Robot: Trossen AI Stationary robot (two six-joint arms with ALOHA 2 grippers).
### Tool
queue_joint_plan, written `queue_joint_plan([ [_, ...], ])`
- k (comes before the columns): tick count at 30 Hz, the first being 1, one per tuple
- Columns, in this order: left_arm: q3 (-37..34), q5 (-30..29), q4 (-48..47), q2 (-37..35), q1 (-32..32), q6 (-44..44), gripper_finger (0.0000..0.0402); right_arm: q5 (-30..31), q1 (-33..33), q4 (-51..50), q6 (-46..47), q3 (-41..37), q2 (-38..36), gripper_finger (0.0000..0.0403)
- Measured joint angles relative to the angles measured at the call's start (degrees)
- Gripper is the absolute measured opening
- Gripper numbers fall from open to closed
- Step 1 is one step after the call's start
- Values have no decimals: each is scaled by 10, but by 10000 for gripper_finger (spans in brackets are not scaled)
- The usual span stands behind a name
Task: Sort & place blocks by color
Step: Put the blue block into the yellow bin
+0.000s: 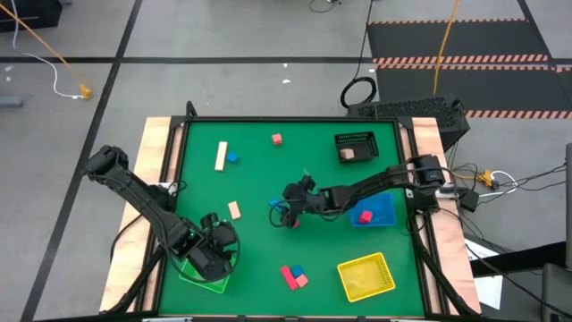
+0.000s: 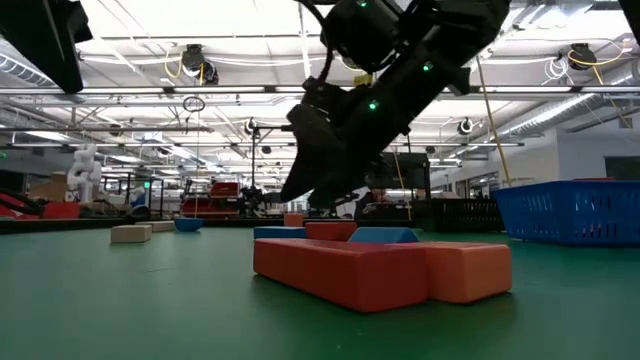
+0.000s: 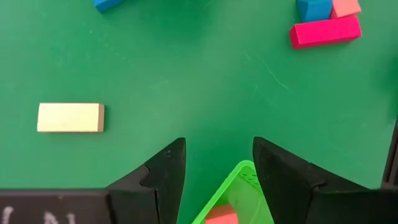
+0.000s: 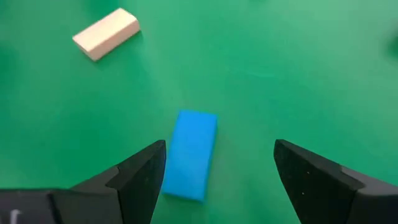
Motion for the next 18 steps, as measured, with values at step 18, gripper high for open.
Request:
queue_joint_plan([
  [18, 1, -1, -1, 0, 0, 70, 187, 31, 20, 3, 86, 12, 30, 288],
])
